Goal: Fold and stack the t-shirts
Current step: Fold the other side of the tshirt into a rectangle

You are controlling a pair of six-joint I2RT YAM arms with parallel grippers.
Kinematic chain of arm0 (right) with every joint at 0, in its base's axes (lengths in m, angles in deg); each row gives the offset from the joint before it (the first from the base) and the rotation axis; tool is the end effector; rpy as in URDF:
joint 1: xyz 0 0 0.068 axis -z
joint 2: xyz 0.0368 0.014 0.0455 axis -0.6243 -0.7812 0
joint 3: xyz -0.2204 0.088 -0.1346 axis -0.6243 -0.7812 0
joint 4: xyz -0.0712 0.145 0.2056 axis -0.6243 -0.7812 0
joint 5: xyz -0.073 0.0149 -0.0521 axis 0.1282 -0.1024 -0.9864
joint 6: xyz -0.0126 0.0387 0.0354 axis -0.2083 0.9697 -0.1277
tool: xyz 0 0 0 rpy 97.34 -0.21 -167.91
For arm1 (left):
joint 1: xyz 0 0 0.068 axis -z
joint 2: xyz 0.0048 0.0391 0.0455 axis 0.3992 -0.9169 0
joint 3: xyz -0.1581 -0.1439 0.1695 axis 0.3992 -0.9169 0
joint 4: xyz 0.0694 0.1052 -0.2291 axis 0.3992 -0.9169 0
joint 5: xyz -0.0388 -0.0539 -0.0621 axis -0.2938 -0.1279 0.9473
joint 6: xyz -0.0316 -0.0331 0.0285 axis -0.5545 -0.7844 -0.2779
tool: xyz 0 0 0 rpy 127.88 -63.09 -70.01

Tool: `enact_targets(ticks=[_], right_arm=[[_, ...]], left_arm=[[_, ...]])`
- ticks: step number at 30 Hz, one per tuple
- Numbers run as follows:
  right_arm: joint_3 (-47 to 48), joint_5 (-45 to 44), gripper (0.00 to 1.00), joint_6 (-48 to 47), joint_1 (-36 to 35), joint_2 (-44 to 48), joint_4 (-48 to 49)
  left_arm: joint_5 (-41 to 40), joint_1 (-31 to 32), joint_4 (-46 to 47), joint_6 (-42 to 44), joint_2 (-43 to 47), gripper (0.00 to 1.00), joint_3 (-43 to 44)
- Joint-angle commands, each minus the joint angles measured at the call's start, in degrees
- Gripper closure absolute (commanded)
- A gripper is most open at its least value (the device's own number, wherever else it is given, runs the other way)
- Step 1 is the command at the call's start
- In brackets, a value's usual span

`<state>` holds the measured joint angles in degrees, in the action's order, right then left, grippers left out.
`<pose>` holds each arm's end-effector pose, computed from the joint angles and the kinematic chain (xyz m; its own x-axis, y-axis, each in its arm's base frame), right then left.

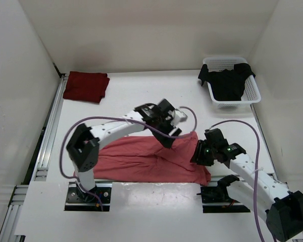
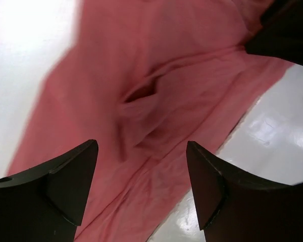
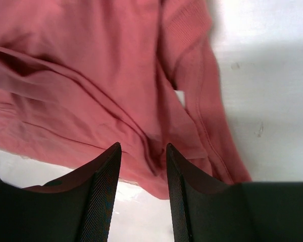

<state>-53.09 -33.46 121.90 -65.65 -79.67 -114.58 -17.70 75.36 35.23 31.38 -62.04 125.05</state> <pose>0.1368 0.0735 0.1878 -0.9004 0.2299 -0.3693 0.0742 0.9176 0.3904 0.2265 -0.3004 0.2650 -0.5511 0.7009 -0.4529 0.8274 0.5293 -0.1878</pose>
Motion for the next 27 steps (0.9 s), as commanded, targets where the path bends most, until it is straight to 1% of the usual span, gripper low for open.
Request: enact_targets(ticks=[1,4,6,7,11,15,17,18,19,20,21,24,25,27], right_arm=[[-1.8,2.4,0.56,0.7,0.3,0.4,1.9],[-2.3,2.4,0.56,1.2,0.8,1.2,1.9],[-2.9,2.4,0.56,1.2,0.8,2.8,1.9],[-3.5,2.4,0.56,1.7,0.8,2.8,1.9],[-4.7,4.1,0.56,1.8,0.8,3.3,2.4],[-5.3,5.2,0.56,1.8,0.8,3.3,3.5],[-5.3,5.2,0.56,1.8,0.8,3.3,4.2],[-5.3,5.7,0.56,1.8,0.8,3.3,4.2],[-4.6,5.8,0.56,1.2,0.8,2.7,4.2],[-4.6,5.8,0.56,1.2,0.8,2.7,4.7],[-4.1,5.8,0.56,1.2,0.8,2.1,4.7],[-4.1,6.4,0.60,0.7,0.8,0.9,4.7],[-3.5,6.4,0.61,0.7,0.8,0.9,4.7],[-3.5,6.4,0.61,0.7,0.8,1.6,2.9]], left_arm=[[4.4,4.7,2.0,0.0,-2.0,0.18,1.7],[4.9,5.3,3.6,0.0,-2.8,0.21,-0.8],[2.2,5.3,5.9,0.0,-4.0,0.22,-2.1],[1.3,5.3,6.5,0.0,-4.0,0.24,-2.7],[0.6,5.3,7.6,0.0,-5.8,0.27,-1.5],[-2.7,5.3,8.8,0.0,-7.7,0.27,-0.9],[-2.7,5.3,8.8,0.0,-8.2,0.27,-0.9],[-2.7,5.3,8.8,0.0,-8.2,0.29,-0.9],[-2.7,5.3,8.8,0.0,-8.8,0.29,-1.7],[-2.7,5.3,8.8,0.0,-8.8,0.32,-1.7],[-2.7,5.3,9.4,0.0,-8.8,0.40,-2.3],[-2.7,4.6,9.4,0.0,-9.4,0.59,-2.3],[-2.7,4.1,9.4,0.0,-9.4,0.73,-2.3],[-2.1,4.1,9.4,0.0,-8.7,0.86,-2.3]])
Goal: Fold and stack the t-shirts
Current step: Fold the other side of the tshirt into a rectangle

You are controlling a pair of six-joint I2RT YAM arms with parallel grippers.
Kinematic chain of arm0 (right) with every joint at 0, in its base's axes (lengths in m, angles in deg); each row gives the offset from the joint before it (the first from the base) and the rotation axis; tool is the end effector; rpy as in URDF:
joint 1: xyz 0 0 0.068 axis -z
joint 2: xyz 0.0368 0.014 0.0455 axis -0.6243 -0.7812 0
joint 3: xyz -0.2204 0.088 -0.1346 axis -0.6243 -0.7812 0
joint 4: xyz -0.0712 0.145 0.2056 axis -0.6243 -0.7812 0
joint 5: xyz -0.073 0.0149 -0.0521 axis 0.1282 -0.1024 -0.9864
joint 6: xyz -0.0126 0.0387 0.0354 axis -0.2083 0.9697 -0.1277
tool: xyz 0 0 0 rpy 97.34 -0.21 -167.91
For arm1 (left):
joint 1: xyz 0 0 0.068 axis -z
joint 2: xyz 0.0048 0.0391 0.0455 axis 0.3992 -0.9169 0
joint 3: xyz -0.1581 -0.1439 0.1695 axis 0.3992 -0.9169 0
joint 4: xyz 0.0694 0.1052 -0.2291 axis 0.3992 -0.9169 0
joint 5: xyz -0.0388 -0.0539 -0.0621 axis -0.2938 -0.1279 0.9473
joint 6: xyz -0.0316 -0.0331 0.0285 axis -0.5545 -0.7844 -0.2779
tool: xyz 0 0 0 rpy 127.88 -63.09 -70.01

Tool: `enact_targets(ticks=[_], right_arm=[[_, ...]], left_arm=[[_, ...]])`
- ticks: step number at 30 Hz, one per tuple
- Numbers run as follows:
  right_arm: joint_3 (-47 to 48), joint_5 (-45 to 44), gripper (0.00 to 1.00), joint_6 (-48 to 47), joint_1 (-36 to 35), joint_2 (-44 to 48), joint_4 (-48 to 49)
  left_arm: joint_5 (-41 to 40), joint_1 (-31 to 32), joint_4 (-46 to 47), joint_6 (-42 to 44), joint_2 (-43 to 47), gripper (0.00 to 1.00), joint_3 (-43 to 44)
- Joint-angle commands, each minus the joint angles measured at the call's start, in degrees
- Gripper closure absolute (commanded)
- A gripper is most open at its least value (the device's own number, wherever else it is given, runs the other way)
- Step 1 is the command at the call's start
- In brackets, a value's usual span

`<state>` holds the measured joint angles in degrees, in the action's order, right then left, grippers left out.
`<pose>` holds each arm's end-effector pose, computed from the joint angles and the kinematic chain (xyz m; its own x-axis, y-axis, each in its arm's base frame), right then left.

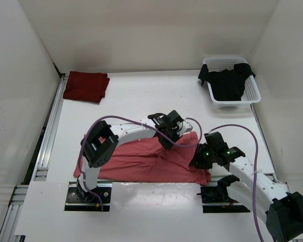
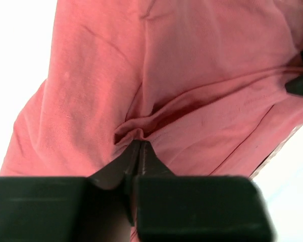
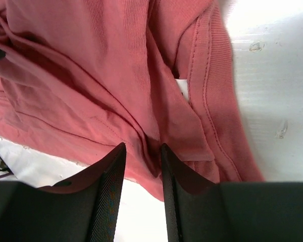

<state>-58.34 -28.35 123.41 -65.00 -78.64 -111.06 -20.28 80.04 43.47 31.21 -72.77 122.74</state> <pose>0.1290 0.0712 0.1660 -0.9219 0.2422 -0.3024 0.0850 0.8880 0.4520 0.2192 -0.3423 0.1895 -0.5138 0.7710 -0.3762 0.8554 0.4942 -0.1552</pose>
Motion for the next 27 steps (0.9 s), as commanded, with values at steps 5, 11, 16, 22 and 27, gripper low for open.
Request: enact_targets(ticks=[5,11,16,22,27], right_arm=[[3.4,2.5,0.61,-1.3,0.2,4.5,-6.4],[4.7,1.3,0.61,-1.9,0.2,8.1,-12.1],[4.7,-0.1,0.65,-1.3,0.2,4.2,-10.2],[4.2,0.0,0.65,-1.3,0.2,1.7,-6.0],[4.2,0.6,0.74,-1.3,0.2,0.5,-3.7]], left_arm=[[1.0,-0.6,1.1,0.2,3.2,0.90,-0.5],[1.0,-0.1,1.1,0.2,3.2,0.90,-0.5],[1.0,-0.1,1.1,0.2,3.2,0.90,0.5],[0.4,-0.1,1.1,0.2,3.7,0.90,-0.1],[0.4,-0.1,1.1,0.2,3.7,0.90,-0.6]])
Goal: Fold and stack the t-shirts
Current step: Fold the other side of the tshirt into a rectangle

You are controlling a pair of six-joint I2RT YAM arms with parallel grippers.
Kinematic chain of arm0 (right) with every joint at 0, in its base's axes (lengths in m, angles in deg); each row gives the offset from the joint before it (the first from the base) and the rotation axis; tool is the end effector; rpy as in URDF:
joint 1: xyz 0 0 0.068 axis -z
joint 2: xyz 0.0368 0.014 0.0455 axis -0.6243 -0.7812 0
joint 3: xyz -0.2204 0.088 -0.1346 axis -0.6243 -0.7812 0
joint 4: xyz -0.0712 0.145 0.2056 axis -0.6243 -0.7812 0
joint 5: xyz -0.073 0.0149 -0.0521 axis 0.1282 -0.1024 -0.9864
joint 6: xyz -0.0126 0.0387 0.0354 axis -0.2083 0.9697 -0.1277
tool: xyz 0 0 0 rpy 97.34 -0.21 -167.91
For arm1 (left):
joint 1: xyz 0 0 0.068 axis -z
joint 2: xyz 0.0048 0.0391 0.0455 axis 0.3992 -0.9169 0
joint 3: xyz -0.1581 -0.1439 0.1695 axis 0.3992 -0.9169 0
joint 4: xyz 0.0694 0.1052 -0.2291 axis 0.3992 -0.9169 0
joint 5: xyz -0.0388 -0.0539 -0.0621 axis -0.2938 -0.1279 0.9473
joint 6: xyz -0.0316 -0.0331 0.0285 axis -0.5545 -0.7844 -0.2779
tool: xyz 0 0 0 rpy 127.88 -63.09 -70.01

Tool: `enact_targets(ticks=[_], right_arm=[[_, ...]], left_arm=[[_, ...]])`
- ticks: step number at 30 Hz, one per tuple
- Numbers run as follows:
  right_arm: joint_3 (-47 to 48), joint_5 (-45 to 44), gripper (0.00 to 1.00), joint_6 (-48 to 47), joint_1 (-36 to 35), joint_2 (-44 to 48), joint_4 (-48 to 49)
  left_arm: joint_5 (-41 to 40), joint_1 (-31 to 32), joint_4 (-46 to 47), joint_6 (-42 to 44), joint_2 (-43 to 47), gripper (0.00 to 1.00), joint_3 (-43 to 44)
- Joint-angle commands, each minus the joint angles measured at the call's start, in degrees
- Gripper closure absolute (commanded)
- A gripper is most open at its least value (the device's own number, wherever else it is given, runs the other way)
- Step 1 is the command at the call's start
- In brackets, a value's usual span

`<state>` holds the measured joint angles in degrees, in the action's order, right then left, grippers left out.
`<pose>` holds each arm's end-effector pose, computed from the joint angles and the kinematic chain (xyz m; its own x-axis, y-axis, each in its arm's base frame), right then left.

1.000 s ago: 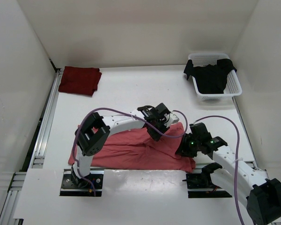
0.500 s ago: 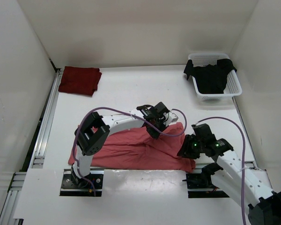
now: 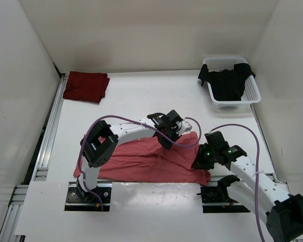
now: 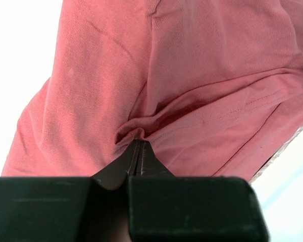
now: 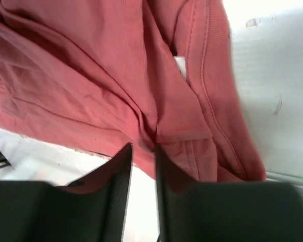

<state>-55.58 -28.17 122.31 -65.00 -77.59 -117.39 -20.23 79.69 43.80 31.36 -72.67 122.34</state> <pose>0.1246 0.0691 0.1769 -0.9356 0.2186 -0.2771 0.0837 0.9000 0.4277 0.2209 -0.3403 0.1885 -0.5161 0.7690 -0.3771 0.8538 0.4970 -0.1550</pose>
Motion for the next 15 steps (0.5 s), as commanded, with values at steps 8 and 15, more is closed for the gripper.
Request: enact_targets(ticks=[8,15], right_arm=[[0.9,1.8,0.94,-0.2,0.2,-1.1,3.4],[12.3,-5.7,0.96,-2.7,0.7,-1.7,1.9]], left_arm=[[-0.8,0.3,0.8,0.0,3.6,0.90,0.3],[-0.7,-0.3,0.8,0.0,7.5,0.90,-1.7]])
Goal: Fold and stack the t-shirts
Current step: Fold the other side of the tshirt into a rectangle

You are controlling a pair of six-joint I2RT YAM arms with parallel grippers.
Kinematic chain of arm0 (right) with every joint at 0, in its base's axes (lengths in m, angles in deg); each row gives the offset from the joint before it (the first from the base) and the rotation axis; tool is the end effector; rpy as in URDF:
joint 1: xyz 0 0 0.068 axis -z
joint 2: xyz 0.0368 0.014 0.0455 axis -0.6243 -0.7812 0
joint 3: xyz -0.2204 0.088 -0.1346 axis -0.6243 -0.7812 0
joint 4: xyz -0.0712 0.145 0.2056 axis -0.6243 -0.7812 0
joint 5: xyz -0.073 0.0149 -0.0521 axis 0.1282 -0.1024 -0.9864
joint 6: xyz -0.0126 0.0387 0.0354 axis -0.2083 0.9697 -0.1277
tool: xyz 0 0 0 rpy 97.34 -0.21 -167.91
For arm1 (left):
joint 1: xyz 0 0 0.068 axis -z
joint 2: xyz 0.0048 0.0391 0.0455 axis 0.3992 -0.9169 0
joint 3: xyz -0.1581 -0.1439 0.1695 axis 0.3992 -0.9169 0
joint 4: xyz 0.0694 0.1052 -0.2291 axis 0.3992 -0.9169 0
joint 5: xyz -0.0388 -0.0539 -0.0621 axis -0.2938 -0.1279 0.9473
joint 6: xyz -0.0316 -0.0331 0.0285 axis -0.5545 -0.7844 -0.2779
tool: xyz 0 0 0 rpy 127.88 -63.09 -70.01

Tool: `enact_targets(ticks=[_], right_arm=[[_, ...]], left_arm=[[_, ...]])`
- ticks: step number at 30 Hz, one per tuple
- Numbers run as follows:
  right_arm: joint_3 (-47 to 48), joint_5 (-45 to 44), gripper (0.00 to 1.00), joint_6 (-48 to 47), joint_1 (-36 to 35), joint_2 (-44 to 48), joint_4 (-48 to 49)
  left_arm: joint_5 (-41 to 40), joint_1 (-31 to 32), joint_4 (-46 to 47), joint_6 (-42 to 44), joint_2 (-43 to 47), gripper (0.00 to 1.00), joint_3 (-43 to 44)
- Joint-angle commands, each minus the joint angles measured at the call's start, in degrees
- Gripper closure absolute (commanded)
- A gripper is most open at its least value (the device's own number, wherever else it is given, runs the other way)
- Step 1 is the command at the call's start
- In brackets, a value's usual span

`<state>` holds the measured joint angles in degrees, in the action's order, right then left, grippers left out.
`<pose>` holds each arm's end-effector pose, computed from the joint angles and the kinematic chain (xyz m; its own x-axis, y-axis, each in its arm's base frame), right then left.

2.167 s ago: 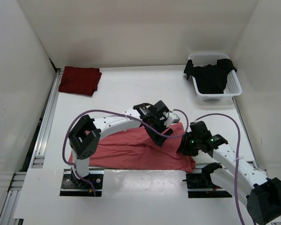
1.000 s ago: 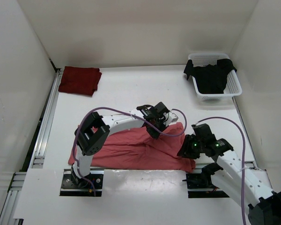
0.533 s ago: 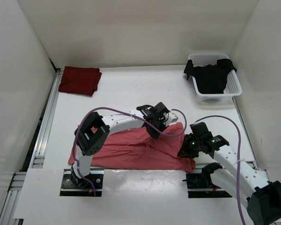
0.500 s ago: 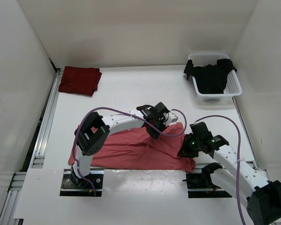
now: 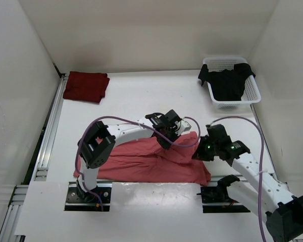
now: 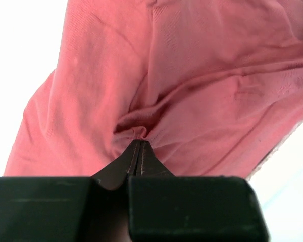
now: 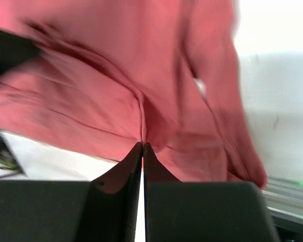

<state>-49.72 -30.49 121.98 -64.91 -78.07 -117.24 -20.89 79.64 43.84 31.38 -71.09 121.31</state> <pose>0.1368 0.0733 0.2073 -0.8978 0.2383 -0.3703 0.0545 0.8946 0.4435 0.2187 -0.3357 0.1939 -0.5143 0.7655 -0.3867 0.8535 0.5009 -0.1437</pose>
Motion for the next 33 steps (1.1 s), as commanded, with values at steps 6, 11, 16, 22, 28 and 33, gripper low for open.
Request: enact_targets(ticks=[6,11,16,22,28,33], right_arm=[[12.2,-4.4,0.97,-8.2,0.6,-13.8,5.7],[15.3,-5.0,0.97,-11.1,6.6,-20.2,7.6],[17.9,-4.3,0.97,-13.5,9.8,-24.1,9.1],[19.3,-2.2,0.97,-13.5,10.5,-28.6,10.4],[20.3,-0.9,0.78,-14.6,10.5,-29.8,9.7],[23.1,-2.9,0.50,-15.7,10.5,-25.8,7.8]], left_arm=[[0.6,-0.7,0.8,0.0,6.0,0.90,-1.9],[-3.2,-2.4,0.8,0.0,4.8,0.90,0.3],[-8.0,-4.2,0.8,0.0,3.6,0.90,2.1],[-8.5,-4.2,0.8,0.0,1.7,0.90,1.6],[-9.1,-4.2,0.8,0.0,-0.1,0.77,2.2],[-13.6,-4.2,0.2,0.0,-0.1,0.31,4.1]])
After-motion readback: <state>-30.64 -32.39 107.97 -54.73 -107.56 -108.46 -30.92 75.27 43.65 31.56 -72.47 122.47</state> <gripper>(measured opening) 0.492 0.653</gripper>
